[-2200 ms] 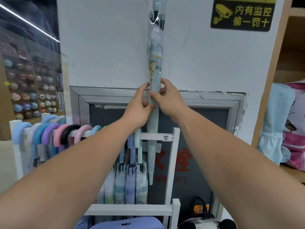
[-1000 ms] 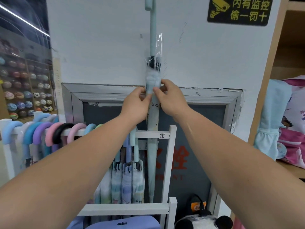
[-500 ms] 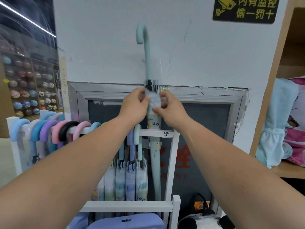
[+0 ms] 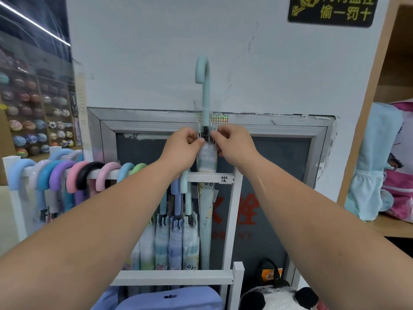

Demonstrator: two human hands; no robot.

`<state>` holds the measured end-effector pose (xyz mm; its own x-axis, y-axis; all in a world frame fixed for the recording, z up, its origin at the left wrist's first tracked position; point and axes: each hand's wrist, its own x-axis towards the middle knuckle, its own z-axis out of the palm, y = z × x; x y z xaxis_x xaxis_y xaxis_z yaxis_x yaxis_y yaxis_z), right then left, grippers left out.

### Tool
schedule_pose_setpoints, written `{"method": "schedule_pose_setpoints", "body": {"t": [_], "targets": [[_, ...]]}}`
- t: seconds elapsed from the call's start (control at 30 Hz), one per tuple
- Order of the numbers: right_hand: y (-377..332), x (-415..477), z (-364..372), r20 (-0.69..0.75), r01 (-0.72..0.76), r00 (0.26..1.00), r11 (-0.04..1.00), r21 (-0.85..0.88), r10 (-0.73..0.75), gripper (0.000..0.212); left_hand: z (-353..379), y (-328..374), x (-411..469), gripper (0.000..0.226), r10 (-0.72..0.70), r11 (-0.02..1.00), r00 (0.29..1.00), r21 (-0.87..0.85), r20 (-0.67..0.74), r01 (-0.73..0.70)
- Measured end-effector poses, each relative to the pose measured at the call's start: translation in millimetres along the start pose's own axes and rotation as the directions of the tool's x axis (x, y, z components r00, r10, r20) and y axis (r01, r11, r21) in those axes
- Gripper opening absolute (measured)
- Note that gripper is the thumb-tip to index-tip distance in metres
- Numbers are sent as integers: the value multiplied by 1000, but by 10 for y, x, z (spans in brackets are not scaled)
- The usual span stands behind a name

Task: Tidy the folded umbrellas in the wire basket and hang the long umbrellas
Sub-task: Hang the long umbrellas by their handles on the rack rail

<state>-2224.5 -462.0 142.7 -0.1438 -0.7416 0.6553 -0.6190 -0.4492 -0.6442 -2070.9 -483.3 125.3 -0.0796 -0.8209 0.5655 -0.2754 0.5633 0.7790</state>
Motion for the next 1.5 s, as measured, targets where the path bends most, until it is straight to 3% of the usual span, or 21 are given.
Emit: {"method": "schedule_pose_setpoints", "body": {"t": [0.1, 0.23, 0.37, 0.6, 0.83, 1.07, 1.27, 1.4, 1.5], "targets": [[16, 13, 21, 5, 4, 1000, 999, 45, -4, 4, -18, -7, 10, 12, -5, 999, 1000, 38, 15, 5], [113, -10, 72, 12, -21, 1000, 1000, -4, 21, 8, -25, -48, -2, 16, -33, 997, 998, 70, 62, 29], [134, -2, 87, 53, -50, 997, 999, 7, 49, 10, -45, -14, 30, 8, -24, 999, 999, 24, 24, 24], [171, -25, 80, 206, 3, 978, 986, -169, 32, 9, -52, 25, 67, 9, 33, 997, 999, 72, 29, -35], [154, -107, 4, 344, 80, 937, 917, -392, 65, 3, -53, -119, -38, 5, -30, 980, 980, 200, 197, -10], [220, -145, 9, 417, 194, 908, 916, -351, -32, 20, -130, -175, -36, 11, -63, 984, 958, 180, 280, 12], [170, -127, -17, 355, 99, 934, 986, -135, -45, 18, -149, -178, -60, 10, -54, 989, 954, 148, 294, 10], [111, -89, 27, 359, 151, 931, 963, -221, -64, 7, -194, -129, -92, 10, -59, 988, 945, 153, 321, 10], [118, -39, 60, 361, 139, 931, 966, -216, -53, 9, -254, -45, -85, 18, -38, 996, 972, 85, 230, 19]]}}
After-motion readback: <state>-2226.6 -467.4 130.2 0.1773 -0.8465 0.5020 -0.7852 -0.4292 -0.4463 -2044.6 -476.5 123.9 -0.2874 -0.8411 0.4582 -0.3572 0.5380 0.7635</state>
